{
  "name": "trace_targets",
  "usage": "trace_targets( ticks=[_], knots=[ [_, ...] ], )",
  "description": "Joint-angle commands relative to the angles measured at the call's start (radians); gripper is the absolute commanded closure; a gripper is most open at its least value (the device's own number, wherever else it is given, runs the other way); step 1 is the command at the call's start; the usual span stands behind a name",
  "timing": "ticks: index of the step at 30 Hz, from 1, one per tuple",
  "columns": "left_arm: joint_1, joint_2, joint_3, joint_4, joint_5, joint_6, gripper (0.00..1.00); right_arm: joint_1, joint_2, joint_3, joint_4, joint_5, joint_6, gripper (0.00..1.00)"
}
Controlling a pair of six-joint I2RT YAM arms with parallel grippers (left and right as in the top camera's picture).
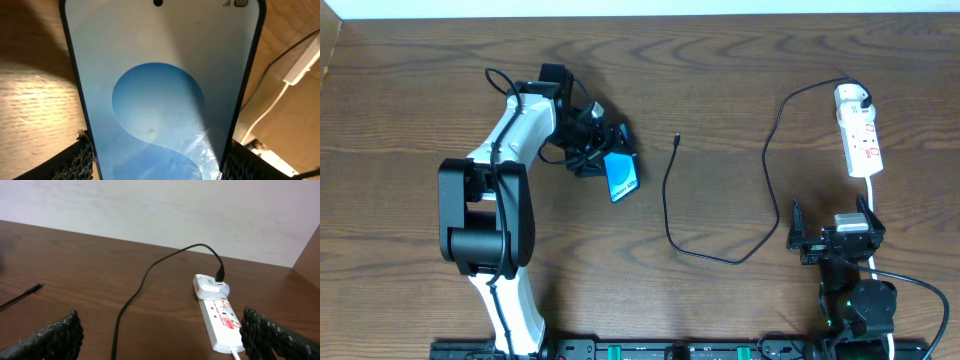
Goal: Plug charger to phone and switch on socket
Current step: 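Carry the phone with the left gripper toward the black cable connector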
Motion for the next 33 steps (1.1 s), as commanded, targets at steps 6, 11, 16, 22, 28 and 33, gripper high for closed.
trace_targets(
  ticks=[6, 11, 16, 22, 28, 33],
  knots=[
    [0.002, -0.034, 0.001, -0.002, 0.148, -0.125, 0.31, 0.007, -0.006, -0.005, -0.002, 0.008, -0.007, 0.01],
    [0.004, -0.034, 0.001, -0.001, 0.215, -0.207, 0.32, 0.007, -0.006, -0.005, -0.002, 0.008, -0.007, 0.01],
    [0.014, -0.034, 0.001, 0.009, 0.269, -0.303, 0.32, 0.007, -0.006, -0.005, -0.002, 0.008, -0.007, 0.01],
    [0.027, -0.034, 0.001, 0.009, 0.356, -0.435, 0.32, 0.007, -0.006, -0.005, -0.002, 0.008, -0.007, 0.01],
    [0.027, -0.034, 0.001, 0.01, 0.443, -0.49, 0.32, 0.007, -0.006, -0.005, -0.002, 0.008, -0.007, 0.01],
    [0.027, -0.034, 0.001, 0.01, 0.503, -0.49, 0.32, 0.007, -0.006, -0.005, -0.002, 0.008, -0.007, 0.01]
  ],
)
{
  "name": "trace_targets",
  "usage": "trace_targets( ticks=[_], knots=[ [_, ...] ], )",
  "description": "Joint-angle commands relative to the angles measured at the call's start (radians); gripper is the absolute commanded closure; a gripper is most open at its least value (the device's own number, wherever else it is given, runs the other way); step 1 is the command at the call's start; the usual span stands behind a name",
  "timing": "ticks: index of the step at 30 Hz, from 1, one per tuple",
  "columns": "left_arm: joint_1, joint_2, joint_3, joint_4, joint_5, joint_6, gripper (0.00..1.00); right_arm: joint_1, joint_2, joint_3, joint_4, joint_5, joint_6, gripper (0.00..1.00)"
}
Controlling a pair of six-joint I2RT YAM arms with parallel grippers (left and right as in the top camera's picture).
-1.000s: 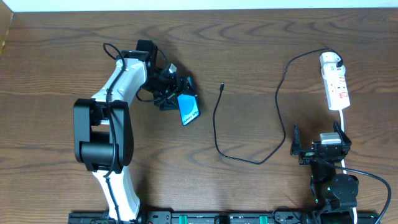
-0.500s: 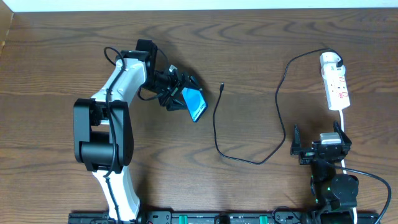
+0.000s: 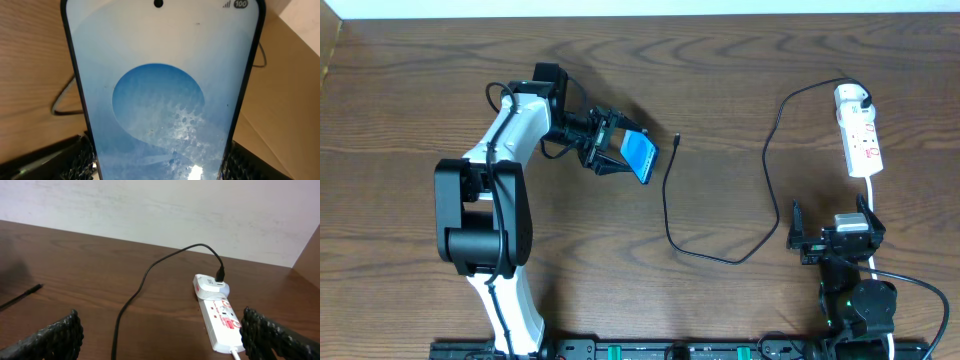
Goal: Plug charger to phone and switch on socket
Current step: 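Carry the phone with the left gripper toward the black cable connector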
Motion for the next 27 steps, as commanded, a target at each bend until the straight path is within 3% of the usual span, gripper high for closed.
trace_targets(
  ticks=[1, 10, 27],
  knots=[
    [0.005, -0.034, 0.001, -0.003, 0.116, -0.021, 0.32, 0.007, -0.006, -0.005, -0.002, 0.008, -0.007, 0.01],
    [0.005, -0.034, 0.001, -0.003, 0.24, -0.034, 0.33, 0.007, -0.006, -0.005, -0.002, 0.008, -0.007, 0.01],
    [0.005, -0.034, 0.001, -0.003, 0.267, -0.142, 0.33, 0.007, -0.006, -0.005, -0.002, 0.008, -0.007, 0.01]
  ],
)
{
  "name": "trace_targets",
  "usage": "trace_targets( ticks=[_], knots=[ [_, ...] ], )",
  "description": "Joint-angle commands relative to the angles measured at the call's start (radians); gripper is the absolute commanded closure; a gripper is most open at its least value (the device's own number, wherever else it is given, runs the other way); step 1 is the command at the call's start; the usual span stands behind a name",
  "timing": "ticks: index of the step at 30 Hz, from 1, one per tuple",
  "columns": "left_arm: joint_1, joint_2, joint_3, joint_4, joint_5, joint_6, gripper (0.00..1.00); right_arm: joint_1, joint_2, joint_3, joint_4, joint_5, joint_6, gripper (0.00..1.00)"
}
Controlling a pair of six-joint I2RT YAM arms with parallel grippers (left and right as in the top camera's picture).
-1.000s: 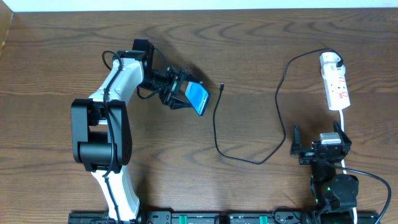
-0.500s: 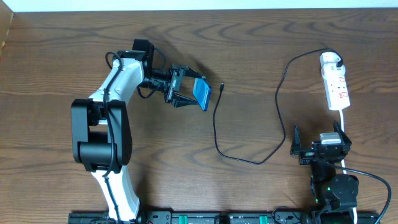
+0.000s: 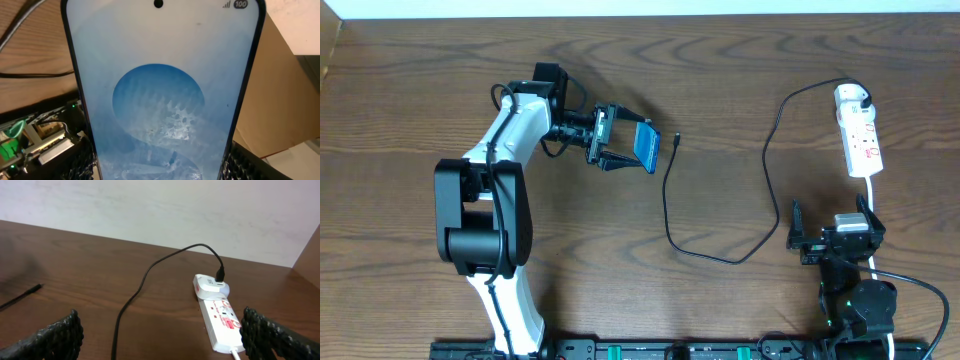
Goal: Plug charger to phone and switch on socket
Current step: 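Carry the phone with the left gripper toward the black cable connector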
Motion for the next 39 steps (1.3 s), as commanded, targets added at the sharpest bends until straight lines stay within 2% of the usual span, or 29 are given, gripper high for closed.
trace_targets(
  ticks=[1, 11, 20, 39],
  knots=[
    [0.005, -0.034, 0.001, -0.003, 0.068, -0.03, 0.33, 0.007, -0.006, -0.005, -0.002, 0.008, -0.007, 0.01],
    [0.005, -0.034, 0.001, -0.003, 0.068, -0.071, 0.34, 0.007, -0.006, -0.005, -0.002, 0.008, -0.007, 0.01],
    [0.005, -0.034, 0.001, -0.003, 0.063, -0.2, 0.34, 0.007, -0.006, -0.005, -0.002, 0.008, -0.007, 0.01],
    [0.005, -0.034, 0.001, -0.003, 0.06, -0.199, 0.35, 0.007, -0.006, -0.005, -0.002, 0.008, -0.007, 0.01]
  ],
)
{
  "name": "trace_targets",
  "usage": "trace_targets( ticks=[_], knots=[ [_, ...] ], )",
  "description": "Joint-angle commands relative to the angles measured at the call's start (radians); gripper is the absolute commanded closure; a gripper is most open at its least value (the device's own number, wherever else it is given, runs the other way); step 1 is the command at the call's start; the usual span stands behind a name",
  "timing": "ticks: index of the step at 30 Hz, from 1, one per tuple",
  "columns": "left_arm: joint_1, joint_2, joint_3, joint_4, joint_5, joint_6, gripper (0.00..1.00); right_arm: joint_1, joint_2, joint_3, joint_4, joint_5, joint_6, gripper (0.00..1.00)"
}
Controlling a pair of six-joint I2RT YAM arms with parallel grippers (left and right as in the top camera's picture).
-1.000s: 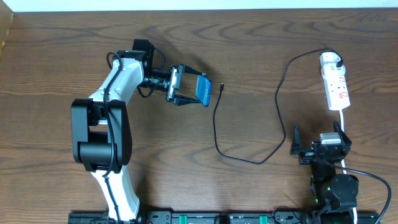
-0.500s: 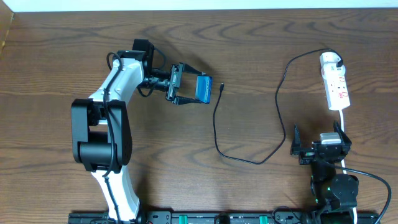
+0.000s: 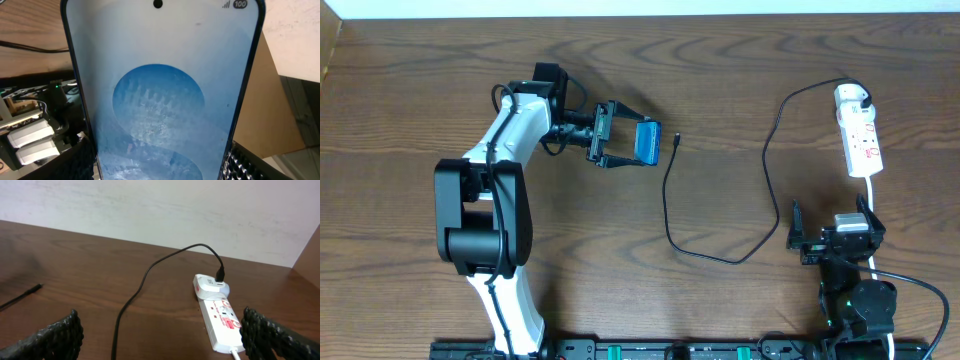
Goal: Plug charger to phone and switch on socket
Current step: 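Carry the phone with the left gripper toward the black cable connector, then move the right gripper from rest toward the phone held by the left gripper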
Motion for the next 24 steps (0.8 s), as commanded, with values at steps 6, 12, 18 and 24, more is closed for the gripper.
trace_targets(
  ticks=[6, 12, 18, 24],
  knots=[
    [0.005, -0.034, 0.001, -0.003, 0.039, -0.005, 0.35, 0.007, -0.006, -0.005, -0.002, 0.01, -0.008, 0.01],
    [0.005, -0.034, 0.001, -0.002, 0.039, -0.004, 0.35, 0.007, -0.006, -0.005, -0.001, -0.008, -0.007, 0.01],
    [0.005, -0.034, 0.001, 0.024, 0.039, -0.004, 0.35, 0.007, -0.006, -0.005, 0.011, -0.015, -0.007, 0.01],
    [0.005, -0.034, 0.001, 0.024, 0.039, -0.004, 0.35, 0.007, -0.006, -0.005, 0.022, -0.038, -0.007, 0.01]
  ],
)
